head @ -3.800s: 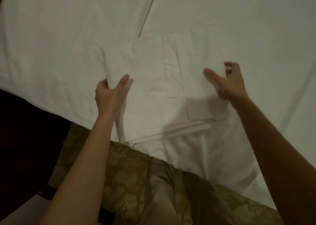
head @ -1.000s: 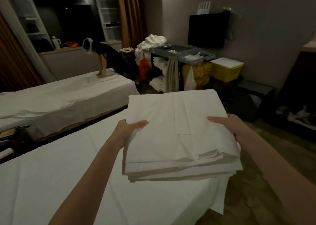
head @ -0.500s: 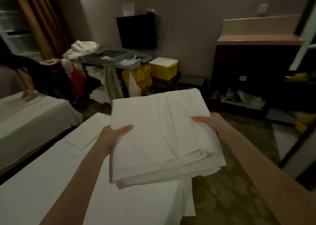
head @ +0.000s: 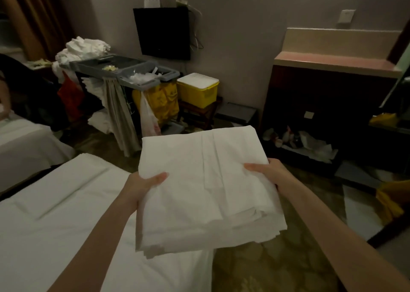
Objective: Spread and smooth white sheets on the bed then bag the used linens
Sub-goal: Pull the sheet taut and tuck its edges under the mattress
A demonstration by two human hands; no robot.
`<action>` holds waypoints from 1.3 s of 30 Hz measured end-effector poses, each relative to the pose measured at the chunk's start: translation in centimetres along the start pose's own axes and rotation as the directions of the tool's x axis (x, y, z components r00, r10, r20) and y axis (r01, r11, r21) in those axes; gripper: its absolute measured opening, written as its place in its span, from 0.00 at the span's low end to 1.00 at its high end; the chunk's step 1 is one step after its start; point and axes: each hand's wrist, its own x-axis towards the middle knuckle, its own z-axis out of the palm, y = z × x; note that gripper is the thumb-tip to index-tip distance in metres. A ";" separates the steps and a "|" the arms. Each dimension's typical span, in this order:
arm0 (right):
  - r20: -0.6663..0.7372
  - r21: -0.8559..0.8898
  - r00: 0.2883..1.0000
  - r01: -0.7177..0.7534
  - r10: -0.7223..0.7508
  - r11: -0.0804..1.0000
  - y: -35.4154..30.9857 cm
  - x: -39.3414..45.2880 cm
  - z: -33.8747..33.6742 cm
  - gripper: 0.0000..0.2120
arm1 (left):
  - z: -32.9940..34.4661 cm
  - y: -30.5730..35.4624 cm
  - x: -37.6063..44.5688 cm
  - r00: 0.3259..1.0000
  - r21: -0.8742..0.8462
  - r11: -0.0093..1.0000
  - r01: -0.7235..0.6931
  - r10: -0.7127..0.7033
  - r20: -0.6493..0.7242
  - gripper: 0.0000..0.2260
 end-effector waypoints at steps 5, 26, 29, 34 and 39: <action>0.064 -0.070 0.998 0.011 -0.007 0.997 -3.1 10.0 -4.4 0.31 | 6.5 1.5 5.3 0.996 -0.029 0.999 0.024 -0.026 -0.085 0.24; 0.167 -0.095 0.986 0.013 0.003 0.995 -14.7 46.8 -5.7 0.21 | 18.3 10.5 37.9 0.984 -0.037 0.999 0.037 -0.042 -0.172 0.13; 0.248 -0.121 0.969 0.021 0.009 0.992 -16.7 53.5 -2.8 0.20 | 17.5 11.1 43.0 0.973 -0.036 0.998 0.056 -0.062 -0.221 0.14; 0.423 -0.192 0.906 0.101 -0.011 0.976 -21.4 63.8 4.5 0.19 | 15.0 11.7 49.4 0.901 -0.125 0.990 0.058 -0.106 -0.422 0.13; 0.633 -0.276 0.774 0.210 0.013 0.938 -25.7 71.0 15.2 0.24 | 10.4 11.7 52.1 0.744 -0.232 0.969 0.088 -0.218 -0.632 0.25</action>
